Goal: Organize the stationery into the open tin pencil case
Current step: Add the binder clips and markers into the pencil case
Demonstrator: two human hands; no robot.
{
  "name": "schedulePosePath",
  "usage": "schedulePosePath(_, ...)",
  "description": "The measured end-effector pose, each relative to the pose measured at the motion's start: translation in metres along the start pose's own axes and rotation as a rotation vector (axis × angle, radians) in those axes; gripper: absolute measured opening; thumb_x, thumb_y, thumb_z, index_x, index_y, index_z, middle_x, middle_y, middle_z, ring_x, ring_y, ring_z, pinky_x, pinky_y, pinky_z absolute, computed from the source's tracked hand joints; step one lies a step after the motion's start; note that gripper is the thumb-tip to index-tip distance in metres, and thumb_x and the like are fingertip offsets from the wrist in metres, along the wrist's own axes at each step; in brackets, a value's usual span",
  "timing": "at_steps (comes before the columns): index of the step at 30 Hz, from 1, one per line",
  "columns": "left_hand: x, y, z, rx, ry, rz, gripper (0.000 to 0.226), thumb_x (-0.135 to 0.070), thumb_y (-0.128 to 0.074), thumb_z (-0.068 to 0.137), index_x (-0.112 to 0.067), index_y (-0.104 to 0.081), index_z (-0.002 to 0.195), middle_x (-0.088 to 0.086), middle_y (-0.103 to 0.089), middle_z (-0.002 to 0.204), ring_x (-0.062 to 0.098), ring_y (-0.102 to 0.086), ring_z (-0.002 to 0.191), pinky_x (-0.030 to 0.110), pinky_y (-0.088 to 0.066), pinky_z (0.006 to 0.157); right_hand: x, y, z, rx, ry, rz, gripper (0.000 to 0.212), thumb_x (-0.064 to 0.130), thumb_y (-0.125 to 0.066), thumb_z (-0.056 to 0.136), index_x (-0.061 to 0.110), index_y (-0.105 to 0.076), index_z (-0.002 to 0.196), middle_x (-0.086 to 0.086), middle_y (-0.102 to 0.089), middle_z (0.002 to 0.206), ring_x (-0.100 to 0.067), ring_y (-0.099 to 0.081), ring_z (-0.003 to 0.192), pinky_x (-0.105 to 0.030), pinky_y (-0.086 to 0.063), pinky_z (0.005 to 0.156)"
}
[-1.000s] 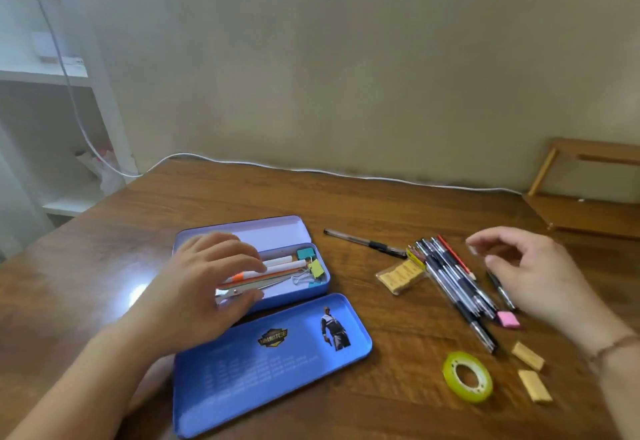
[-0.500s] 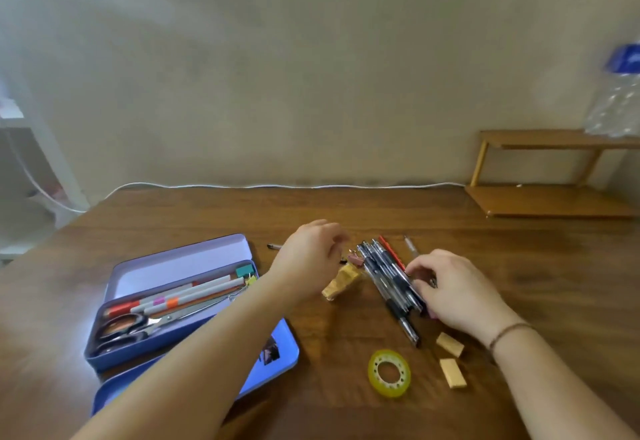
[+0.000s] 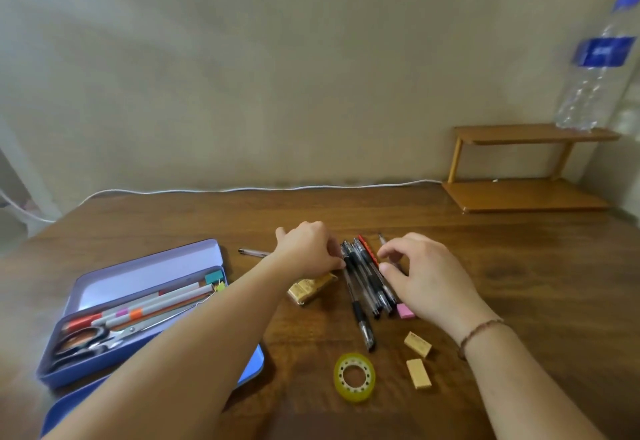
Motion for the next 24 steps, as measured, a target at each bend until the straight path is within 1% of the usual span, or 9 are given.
schedulePosePath(3, -0.003, 0.008, -0.011, -0.133, -0.056, 0.004, 0.021, -0.037, -0.063, 0.092, -0.028, -0.068, 0.110, -0.012, -0.069, 0.091, 0.013, -0.057, 0.090, 0.049, -0.036, 0.107, 0.006, 0.003, -0.002, -0.045, 0.050, 0.037, 0.020, 0.032, -0.060, 0.090, 0.035, -0.063, 0.110, 0.015, -0.059, 0.104, -0.004, -0.060, 0.087, -0.015, -0.050, 0.069)
schedulePosePath(6, -0.005, 0.021, -0.037, -0.222, -0.147, -0.184, 0.045, -0.029, -0.069, 0.088, -0.026, -0.054, 0.130, -0.012, -0.068, 0.093, 0.009, -0.064, 0.088, 0.034, -0.055, 0.088, 0.018, 0.003, -0.007, -0.085, 0.149, 0.101, 0.031, 0.029, -0.061, 0.090, 0.030, -0.059, 0.121, 0.015, -0.059, 0.114, -0.003, -0.054, 0.106, -0.021, -0.051, 0.087)
schedulePosePath(8, -0.006, 0.026, -0.065, -0.267, -0.249, -0.288, 0.062, -0.026, -0.073, 0.086, -0.031, -0.040, 0.139, -0.012, -0.070, 0.096, 0.007, -0.065, 0.088, 0.029, -0.058, 0.082, 0.030, 0.000, -0.014, -0.082, 0.159, 0.220, 0.036, 0.036, -0.054, 0.092, 0.029, -0.056, 0.127, 0.015, -0.059, 0.119, -0.001, -0.053, 0.110, -0.022, -0.051, 0.091)
schedulePosePath(11, -0.001, 0.031, -0.112, -0.409, -0.455, -0.280, 0.066, -0.021, -0.072, 0.086, -0.032, -0.033, 0.138, -0.010, -0.073, 0.095, 0.003, -0.064, 0.082, 0.021, -0.056, 0.076, 0.051, -0.006, -0.024, -0.042, 0.094, 0.505, 0.022, 0.037, -0.055, 0.093, 0.032, -0.065, 0.112, 0.018, -0.067, 0.101, 0.001, -0.062, 0.094, -0.018, -0.054, 0.080)
schedulePosePath(13, 0.007, 0.037, -0.139, -0.541, -0.555, -0.221, 0.060, -0.021, -0.071, 0.083, -0.027, -0.039, 0.133, -0.010, -0.073, 0.091, 0.007, -0.063, 0.078, 0.021, -0.053, 0.071, 0.063, -0.014, -0.030, 0.047, 0.080, 0.673, 0.012, 0.017, -0.065, 0.089, 0.027, -0.072, 0.090, 0.006, -0.074, 0.084, -0.009, -0.069, 0.080, -0.026, -0.057, 0.074)
schedulePosePath(16, 0.029, 0.045, -0.166, -0.584, -0.605, -0.217, 0.058, -0.031, -0.073, 0.082, -0.026, -0.044, 0.132, -0.010, -0.074, 0.097, 0.008, -0.063, 0.087, 0.015, -0.048, 0.079, 0.082, -0.024, -0.041, 0.252, -0.008, 0.962, 0.016, 0.005, -0.067, 0.086, 0.018, -0.073, 0.082, -0.016, -0.072, 0.075, -0.026, -0.065, 0.060, -0.034, -0.052, 0.057)
schedulePosePath(19, 0.076, 0.055, -0.180, -0.540, -0.529, -0.064, 0.053, -0.052, -0.065, 0.084, -0.032, -0.051, 0.130, -0.015, -0.068, 0.118, 0.004, -0.059, 0.106, 0.019, -0.046, 0.092, 0.094, -0.033, -0.046, 0.311, -0.032, 0.973, 0.020, -0.003, -0.062, 0.087, 0.011, -0.073, 0.079, -0.015, -0.073, 0.073, -0.022, -0.066, 0.058, -0.030, -0.052, 0.050)
schedulePosePath(22, 0.146, 0.064, -0.180, -0.452, -0.251, 0.013, 0.058, -0.067, -0.059, 0.080, -0.037, -0.057, 0.129, -0.018, -0.061, 0.132, 0.011, -0.056, 0.120, 0.035, -0.049, 0.099, 0.115, -0.032, -0.041, 0.287, 0.027, 0.890, 0.013, 0.000, -0.060, 0.089, 0.012, -0.066, 0.090, -0.009, -0.075, 0.074, -0.022, -0.072, 0.066, -0.029, -0.053, 0.053)
schedulePosePath(24, 0.179, 0.063, -0.180, -0.368, -0.084, 0.003, 0.073, -0.077, -0.054, 0.073, -0.041, -0.051, 0.137, -0.018, -0.053, 0.143, 0.013, -0.051, 0.130, 0.036, -0.042, 0.106, 0.136, -0.031, -0.031, 0.260, 0.109, 0.769, 0.010, 0.007, -0.064, 0.088, 0.017, -0.063, 0.091, -0.001, -0.076, 0.074, -0.013, -0.072, 0.068, -0.019, -0.050, 0.055)
Point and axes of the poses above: each hand's wrist, its own z-axis towards the middle knuckle, its own y-axis out of the back of the hand, x = y × z, the point moved 4 cm from there along z, towards the middle knuckle
